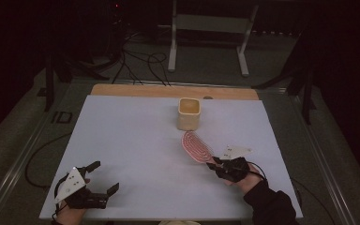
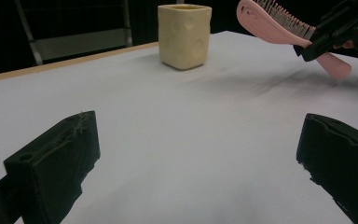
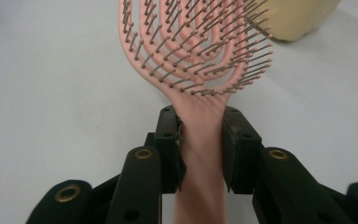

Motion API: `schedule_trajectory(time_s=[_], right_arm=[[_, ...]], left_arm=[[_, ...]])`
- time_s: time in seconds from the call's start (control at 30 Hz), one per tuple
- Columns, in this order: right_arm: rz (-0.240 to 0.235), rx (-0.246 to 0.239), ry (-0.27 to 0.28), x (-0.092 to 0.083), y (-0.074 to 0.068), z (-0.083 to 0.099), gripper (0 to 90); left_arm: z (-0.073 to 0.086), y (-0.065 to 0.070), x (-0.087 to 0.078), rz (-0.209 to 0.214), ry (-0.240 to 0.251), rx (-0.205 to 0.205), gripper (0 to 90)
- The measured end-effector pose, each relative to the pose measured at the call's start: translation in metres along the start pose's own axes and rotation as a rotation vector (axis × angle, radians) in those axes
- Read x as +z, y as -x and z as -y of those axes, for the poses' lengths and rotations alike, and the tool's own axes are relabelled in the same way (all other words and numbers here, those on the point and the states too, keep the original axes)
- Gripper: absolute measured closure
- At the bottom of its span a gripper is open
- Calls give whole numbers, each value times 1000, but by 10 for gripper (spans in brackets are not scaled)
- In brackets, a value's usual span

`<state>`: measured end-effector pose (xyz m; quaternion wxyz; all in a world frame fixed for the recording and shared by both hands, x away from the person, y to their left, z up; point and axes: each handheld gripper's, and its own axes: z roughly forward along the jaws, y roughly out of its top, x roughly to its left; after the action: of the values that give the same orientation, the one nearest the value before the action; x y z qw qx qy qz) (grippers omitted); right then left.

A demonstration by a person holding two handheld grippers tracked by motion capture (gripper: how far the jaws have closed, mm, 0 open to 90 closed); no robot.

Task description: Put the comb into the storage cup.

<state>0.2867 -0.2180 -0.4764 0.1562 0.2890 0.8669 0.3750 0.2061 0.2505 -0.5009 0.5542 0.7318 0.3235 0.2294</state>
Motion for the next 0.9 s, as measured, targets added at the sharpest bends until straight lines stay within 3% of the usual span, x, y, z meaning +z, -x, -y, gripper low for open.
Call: schedule_trajectory(time_s=[0.07,0.23,0.3,0.53,0.6,0.63,0.77,0.9], right_arm=[[29,3,31,0,-4,0,707],[48,23,99,0,-12,-1,707],[37,32,104,1,-14,0,707],[110,56,162,-7,-18,3,708],[102,63,165,-8,-17,4,708],[125,78,186,-12,-18,5,709],[120,87,209,-17,-18,6,710],[144,83,234,-22,-21,7,711]], left_arm=[[0,0,0,1,1,-1,2],[0,0,0,1,-2,1,3],[0,0,0,2,-5,1,3],[1,0,1,5,-8,-4,3],[1,-1,1,5,-8,-8,3],[1,-1,1,5,-10,-6,2],[1,0,2,5,-14,-7,3],[1,0,3,5,-21,-4,3]])
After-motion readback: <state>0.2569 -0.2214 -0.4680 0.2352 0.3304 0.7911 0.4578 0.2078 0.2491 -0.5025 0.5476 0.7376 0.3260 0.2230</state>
